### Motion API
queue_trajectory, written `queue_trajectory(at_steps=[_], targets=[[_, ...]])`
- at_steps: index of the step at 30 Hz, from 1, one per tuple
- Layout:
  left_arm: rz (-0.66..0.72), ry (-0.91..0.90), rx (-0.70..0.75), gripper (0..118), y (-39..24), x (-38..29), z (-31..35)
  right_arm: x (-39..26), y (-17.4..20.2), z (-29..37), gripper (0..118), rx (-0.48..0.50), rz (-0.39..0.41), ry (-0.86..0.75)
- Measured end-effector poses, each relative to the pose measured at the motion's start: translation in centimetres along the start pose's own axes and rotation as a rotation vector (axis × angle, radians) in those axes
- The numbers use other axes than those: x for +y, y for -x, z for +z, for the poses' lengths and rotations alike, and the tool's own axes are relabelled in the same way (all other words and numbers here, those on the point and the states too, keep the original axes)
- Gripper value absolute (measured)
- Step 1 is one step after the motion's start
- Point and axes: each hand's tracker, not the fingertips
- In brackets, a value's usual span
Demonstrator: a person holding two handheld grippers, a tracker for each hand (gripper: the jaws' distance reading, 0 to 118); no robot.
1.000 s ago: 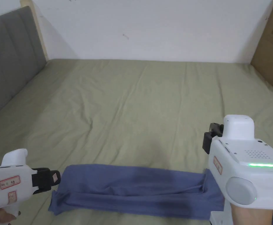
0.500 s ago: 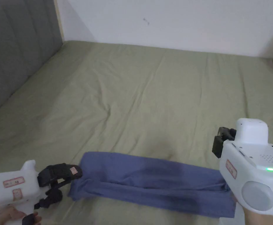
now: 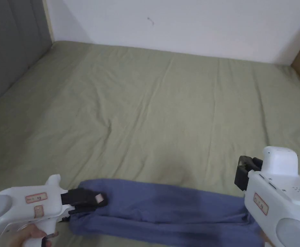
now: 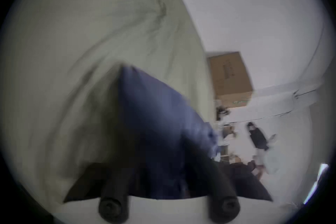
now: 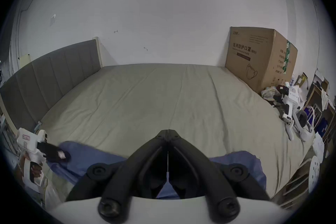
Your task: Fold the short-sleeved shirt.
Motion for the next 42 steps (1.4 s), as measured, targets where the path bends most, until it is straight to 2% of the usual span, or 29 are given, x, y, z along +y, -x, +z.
queue_trajectory(at_steps=[1,3,7,9,15,16,20,22,24,27,28,29,31,34,37,40,42], targets=[[-0.023,0.019,0.085,6,0.0,-0.1,-0.3,0.0,-0.1,-0.1,2,0.001,-0.012,0.007],[-0.011,0.045,-0.021,6,0.4,1.3,0.4,0.0,-0.3,-0.1,2,0.004,-0.035,0.016],[-0.033,0.014,-0.014,6,0.2,0.3,1.8,-0.1,-0.6,0.0,2,-0.006,-0.029,0.019],[-0.066,0.013,0.045,6,0.8,0.7,3.4,-0.2,-0.8,0.0,2,-0.001,-0.041,0.029],[-0.045,-0.063,0.131,6,1.6,1.4,7.5,-0.5,-1.0,0.1,2,0.01,-0.061,0.034],[-0.05,-0.077,0.171,6,1.1,1.7,7.9,-0.6,-1.0,0.1,2,0.013,-0.06,0.034],[-0.07,-0.08,0.18,6,-1.1,1.4,8.1,-1.0,-1.5,0.1,2,0.028,-0.082,0.053],[-0.077,-0.086,0.281,6,-3.3,1.6,7.8,-1.1,-1.8,0.4,2,0.029,-0.088,0.048],[-0.026,-0.074,0.369,6,-5.6,1.2,7.8,-1.1,-2.5,0.8,2,0.029,-0.099,0.035],[-0.142,-0.109,0.464,6,-10.6,0.1,7.1,-1.0,-3.7,1.4,2,0.033,-0.143,0.012],[-0.247,-0.116,0.479,6,-12.3,-0.1,6.8,-1.0,-4.1,1.5,2,0.031,-0.152,0.008],[-0.296,-0.123,0.503,6,-13.8,-0.5,6.5,-0.9,-4.5,1.7,2,0.029,-0.154,0.006],[-0.237,-0.093,0.373,6,-16.3,-1.7,4.8,-1.0,-5.2,2.0,2,0.019,-0.155,-0.005],[-0.267,-0.055,0.286,6,-19.3,-3.3,1.5,-1.3,-6.3,2.4,2,0.015,-0.18,-0.013],[-0.297,0.002,0.266,6,-21.2,-5.0,-2.7,-1.5,-7.4,2.8,2,0.005,-0.197,-0.014],[-0.388,0.071,0.332,6,-22.4,-6.5,-8.0,-1.7,-8.7,3.0,2,-0.006,-0.216,-0.016],[-0.448,0.105,0.285,8,-22.6,-7.3,-10.7,-1.9,-9.6,3.2,2,-0.023,-0.238,-0.022]])
